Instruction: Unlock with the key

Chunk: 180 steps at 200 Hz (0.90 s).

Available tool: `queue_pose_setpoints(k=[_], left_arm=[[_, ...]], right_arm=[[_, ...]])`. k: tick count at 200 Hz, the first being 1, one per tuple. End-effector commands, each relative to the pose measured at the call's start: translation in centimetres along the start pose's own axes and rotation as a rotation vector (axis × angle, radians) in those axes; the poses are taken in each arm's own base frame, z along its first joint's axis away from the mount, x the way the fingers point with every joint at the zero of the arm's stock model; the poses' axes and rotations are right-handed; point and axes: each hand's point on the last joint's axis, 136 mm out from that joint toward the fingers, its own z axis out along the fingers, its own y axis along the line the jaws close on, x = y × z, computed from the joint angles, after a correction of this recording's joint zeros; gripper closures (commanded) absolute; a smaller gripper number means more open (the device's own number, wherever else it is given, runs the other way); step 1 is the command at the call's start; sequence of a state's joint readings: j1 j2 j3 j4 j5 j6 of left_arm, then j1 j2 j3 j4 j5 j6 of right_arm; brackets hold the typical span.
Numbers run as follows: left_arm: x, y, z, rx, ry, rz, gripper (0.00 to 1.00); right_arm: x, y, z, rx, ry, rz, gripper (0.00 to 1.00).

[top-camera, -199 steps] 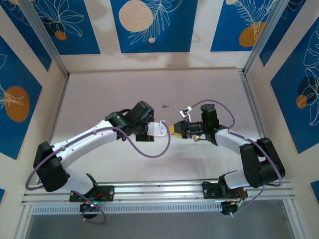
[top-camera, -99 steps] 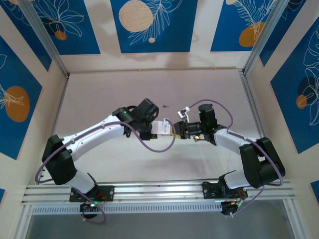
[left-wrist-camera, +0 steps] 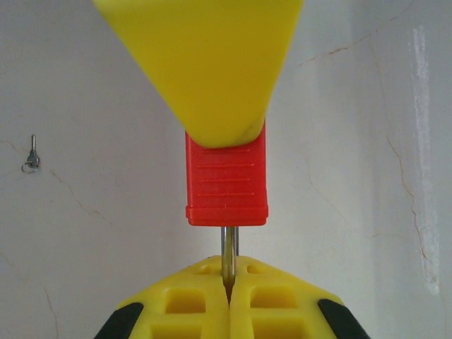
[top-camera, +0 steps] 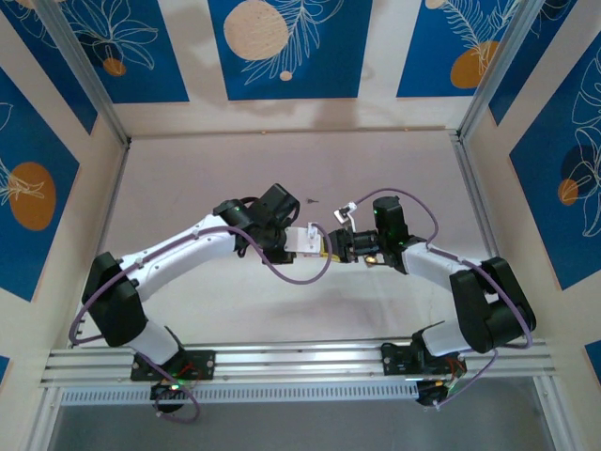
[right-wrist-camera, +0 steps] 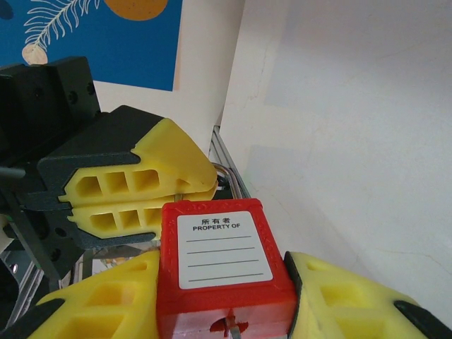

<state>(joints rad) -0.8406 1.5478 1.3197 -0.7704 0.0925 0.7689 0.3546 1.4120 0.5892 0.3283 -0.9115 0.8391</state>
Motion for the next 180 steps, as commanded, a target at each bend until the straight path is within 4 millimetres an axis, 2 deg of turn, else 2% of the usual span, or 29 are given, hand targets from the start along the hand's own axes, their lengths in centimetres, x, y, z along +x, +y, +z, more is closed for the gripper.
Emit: queue_pose_setpoints(k=[1, 114, 173, 180], left_arm=[[0.6, 0.4, -0.6, -0.030, 0.003, 0.030, 1.00], [2.2, 0.5, -0.9, -0.077, 0.023, 0.023, 1.00], [2.6, 0.8, -1.2, -0.108, 0.025, 0.014, 1.00], [2.6, 0.9, -1.2, -0.114, 0.027, 0.010, 0.96]], right_arm=[[-0.4, 0.3, -0.3, -0.003, -0.013, -0.022, 0.76], [-0.3, -0.2, -1.2, 0.005, -0.037, -0.001, 0.78], [-0.4, -0.1, -1.1, 0.004, -0.035, 0.003, 0.78], [-0.4, -0.1, -1.0, 0.005, -0.035, 0.000, 0.78]])
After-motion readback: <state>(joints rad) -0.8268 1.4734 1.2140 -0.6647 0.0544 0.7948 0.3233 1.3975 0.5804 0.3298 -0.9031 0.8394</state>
